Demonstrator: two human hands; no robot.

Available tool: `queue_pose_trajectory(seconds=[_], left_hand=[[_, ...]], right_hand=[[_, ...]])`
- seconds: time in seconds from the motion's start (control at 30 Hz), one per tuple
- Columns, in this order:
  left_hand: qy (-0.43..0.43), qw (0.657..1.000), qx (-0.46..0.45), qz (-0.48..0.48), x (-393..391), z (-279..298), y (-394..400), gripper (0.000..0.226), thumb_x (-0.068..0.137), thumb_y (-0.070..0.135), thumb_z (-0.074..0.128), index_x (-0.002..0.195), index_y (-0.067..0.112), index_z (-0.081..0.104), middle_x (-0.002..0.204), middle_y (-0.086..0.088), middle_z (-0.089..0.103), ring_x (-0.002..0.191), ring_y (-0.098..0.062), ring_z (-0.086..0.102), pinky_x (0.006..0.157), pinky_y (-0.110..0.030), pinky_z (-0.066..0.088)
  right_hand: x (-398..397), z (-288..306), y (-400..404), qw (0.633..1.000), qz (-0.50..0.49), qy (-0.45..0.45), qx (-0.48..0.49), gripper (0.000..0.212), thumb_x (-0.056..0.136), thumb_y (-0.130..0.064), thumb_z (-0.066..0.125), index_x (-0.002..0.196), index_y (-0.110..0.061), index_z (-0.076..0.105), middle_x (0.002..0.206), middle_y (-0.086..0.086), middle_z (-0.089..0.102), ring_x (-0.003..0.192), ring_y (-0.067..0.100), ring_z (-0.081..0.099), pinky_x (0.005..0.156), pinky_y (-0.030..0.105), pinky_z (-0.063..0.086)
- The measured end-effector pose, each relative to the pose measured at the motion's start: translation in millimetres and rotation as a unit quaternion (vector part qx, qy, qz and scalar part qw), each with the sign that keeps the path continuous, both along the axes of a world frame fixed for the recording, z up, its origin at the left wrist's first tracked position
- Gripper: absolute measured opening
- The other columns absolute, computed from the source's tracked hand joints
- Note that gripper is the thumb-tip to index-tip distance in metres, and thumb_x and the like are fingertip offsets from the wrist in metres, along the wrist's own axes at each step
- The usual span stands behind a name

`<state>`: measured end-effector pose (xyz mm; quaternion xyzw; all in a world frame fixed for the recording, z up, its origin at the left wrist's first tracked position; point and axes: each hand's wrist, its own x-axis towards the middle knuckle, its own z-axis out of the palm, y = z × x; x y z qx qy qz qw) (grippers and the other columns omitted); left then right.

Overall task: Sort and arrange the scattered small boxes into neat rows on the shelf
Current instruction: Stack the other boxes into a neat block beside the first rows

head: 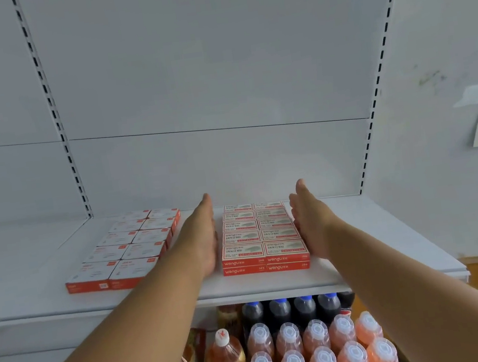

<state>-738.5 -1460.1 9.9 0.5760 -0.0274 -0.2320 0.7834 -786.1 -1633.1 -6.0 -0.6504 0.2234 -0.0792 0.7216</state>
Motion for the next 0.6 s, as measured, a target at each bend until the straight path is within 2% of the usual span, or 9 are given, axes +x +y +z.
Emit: queue_pose_trajectory(seconds=[0.03, 0.07, 0.1, 0.13, 0.2, 0.27, 0.4, 0.6], left_hand=[[-0.005, 1.0, 0.003, -0.014, 3.5, -4.9, -2.0, 0.055, 0.104, 0.049, 0.028, 0.149, 0.019, 0.033, 0.127, 0.009, 0.057, 0.127, -0.013, 0.051, 0.073, -0.026, 0.038], [-0.008, 0.999, 0.006, -0.035, 5.3, -7.4, -2.8, 0.048, 0.104, 0.05, 0.028, 0.138, 0.021, 0.045, 0.105, 0.005, 0.069, 0.108, -0.011, 0.065, 0.069, -0.028, 0.042], [-0.02, 0.998, 0.006, -0.055, 7.4, -11.1, -3.5, 0.041, 0.103, 0.052, 0.029, 0.121, 0.025, 0.054, 0.08, 0.001, 0.075, 0.084, -0.011, 0.073, 0.067, -0.031, 0.047], [-0.008, 0.999, 0.003, -0.047, 8.6, -13.0, -2.4, 0.039, 0.102, 0.055, 0.03, 0.099, 0.028, 0.058, 0.065, 0.001, 0.074, 0.068, -0.015, 0.074, 0.067, -0.036, 0.051], [-0.003, 0.999, 0.021, -0.046, 16.3, -20.2, -2.7, 0.045, 0.1, 0.058, 0.032, 0.084, 0.025, 0.058, 0.068, -0.001, 0.075, 0.069, -0.023, 0.075, 0.074, -0.041, 0.056], [-0.016, 0.998, 0.038, -0.055, 20.3, -25.0, -2.2, 0.047, 0.099, 0.06, 0.034, 0.084, 0.024, 0.061, 0.075, -0.002, 0.077, 0.075, -0.025, 0.075, 0.078, -0.043, 0.057], [0.002, 0.996, 0.043, -0.08, 22.1, -26.2, -5.1, 0.058, 0.096, 0.064, 0.036, 0.112, 0.018, 0.068, 0.103, -0.013, 0.075, 0.094, -0.036, 0.073, 0.093, -0.054, 0.053], [-0.01, 0.995, 0.05, -0.083, 25.1, -31.5, -5.1, 0.058, 0.097, 0.063, 0.035, 0.117, 0.019, 0.067, 0.108, -0.014, 0.074, 0.097, -0.037, 0.071, 0.095, -0.056, 0.052]], right_hand=[[0.7, 0.9, 3.9, 0.999, -0.005, 0.02, 0.028, 0.052, 0.094, -0.069, 0.025, 0.12, -0.036, 0.054, 0.099, 0.008, 0.07, 0.103, 0.034, 0.066, 0.092, 0.046, 0.052], [1.4, 0.4, 6.0, 0.999, -0.011, 0.033, 0.041, 0.049, 0.093, -0.071, 0.027, 0.098, -0.032, 0.057, 0.074, -0.003, 0.068, 0.088, 0.03, 0.071, 0.084, 0.044, 0.056], [4.1, -1.4, 5.2, 0.999, -0.014, 0.034, 0.039, 0.051, 0.092, -0.071, 0.03, 0.084, -0.028, 0.055, 0.06, -0.008, 0.065, 0.085, 0.03, 0.072, 0.084, 0.045, 0.057], [6.5, -3.2, 4.4, 0.999, -0.014, 0.035, 0.028, 0.051, 0.091, -0.071, 0.031, 0.08, -0.028, 0.054, 0.055, -0.008, 0.065, 0.086, 0.031, 0.073, 0.086, 0.047, 0.057], [7.4, -5.7, 4.6, 0.999, -0.013, 0.04, 0.019, 0.052, 0.091, -0.072, 0.031, 0.08, -0.027, 0.057, 0.06, -0.002, 0.071, 0.087, 0.033, 0.073, 0.087, 0.049, 0.056], [9.2, -6.7, 4.4, 0.999, -0.012, 0.044, 0.013, 0.056, 0.089, -0.074, 0.033, 0.085, -0.025, 0.061, 0.077, 0.005, 0.076, 0.084, 0.035, 0.073, 0.087, 0.052, 0.056], [13.9, -10.8, 1.6, 0.999, -0.007, 0.051, 0.001, 0.068, 0.087, -0.075, 0.035, 0.102, -0.017, 0.066, 0.088, 0.01, 0.077, 0.083, 0.035, 0.074, 0.087, 0.052, 0.056], [14.8, -14.1, 0.2, 0.999, -0.004, 0.04, 0.003, 0.068, 0.085, -0.078, 0.035, 0.103, -0.019, 0.066, 0.093, 0.011, 0.076, 0.086, 0.036, 0.073, 0.089, 0.054, 0.054]])
